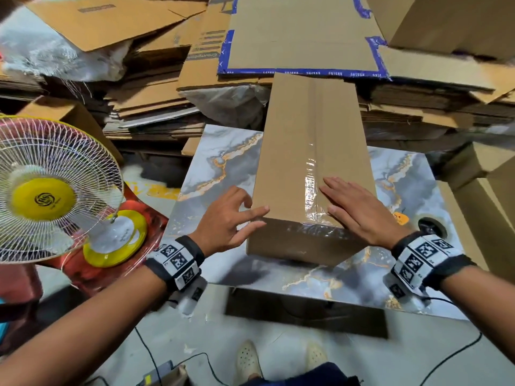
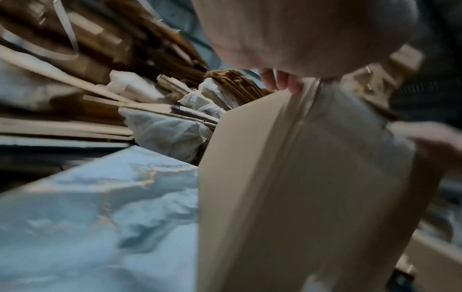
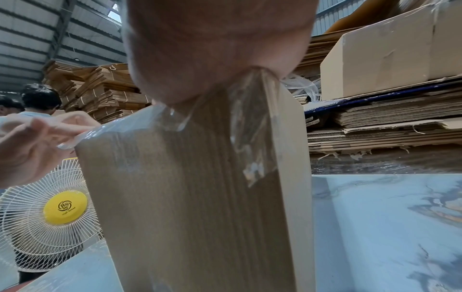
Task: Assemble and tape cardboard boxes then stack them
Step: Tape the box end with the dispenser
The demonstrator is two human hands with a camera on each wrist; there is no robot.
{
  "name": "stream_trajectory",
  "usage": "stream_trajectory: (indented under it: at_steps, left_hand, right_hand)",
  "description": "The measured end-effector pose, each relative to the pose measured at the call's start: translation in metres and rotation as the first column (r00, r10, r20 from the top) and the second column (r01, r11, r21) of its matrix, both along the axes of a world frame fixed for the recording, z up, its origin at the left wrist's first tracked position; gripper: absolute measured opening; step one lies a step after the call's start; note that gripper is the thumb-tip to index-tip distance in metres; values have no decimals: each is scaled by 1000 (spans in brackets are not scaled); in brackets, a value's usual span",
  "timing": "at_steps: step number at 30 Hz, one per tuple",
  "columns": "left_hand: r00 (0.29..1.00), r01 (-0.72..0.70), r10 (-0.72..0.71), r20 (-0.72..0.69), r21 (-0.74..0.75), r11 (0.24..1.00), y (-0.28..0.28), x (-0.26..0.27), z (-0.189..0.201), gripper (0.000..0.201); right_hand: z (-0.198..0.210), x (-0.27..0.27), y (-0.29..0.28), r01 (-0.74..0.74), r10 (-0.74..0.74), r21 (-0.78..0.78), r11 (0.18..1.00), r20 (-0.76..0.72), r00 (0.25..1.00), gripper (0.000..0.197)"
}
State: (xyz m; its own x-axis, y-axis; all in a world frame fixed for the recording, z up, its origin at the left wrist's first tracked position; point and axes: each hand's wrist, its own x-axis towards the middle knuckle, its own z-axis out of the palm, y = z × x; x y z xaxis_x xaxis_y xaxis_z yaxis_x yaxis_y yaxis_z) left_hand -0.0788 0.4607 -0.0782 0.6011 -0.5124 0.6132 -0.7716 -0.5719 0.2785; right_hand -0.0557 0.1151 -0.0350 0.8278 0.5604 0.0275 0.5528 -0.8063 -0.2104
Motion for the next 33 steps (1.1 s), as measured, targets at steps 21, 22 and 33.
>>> stream_trajectory:
  at_steps: [21, 22, 33]
  left_hand:
    - [982, 130, -134, 131, 38, 991, -18, 38, -21, 54]
    - [984, 125, -128, 124, 34, 992, -19, 37, -20, 53]
    - [999, 41, -41, -6, -5, 999, -27, 24, -11, 61]
  right_hand:
    - [3, 0, 3, 4, -5, -31, 1000, -30, 1000, 75]
    - [3, 0, 3, 4, -6, -34, 999, -31, 1000, 76]
    - [6, -3, 5, 17, -18, -47, 999, -29, 999, 80]
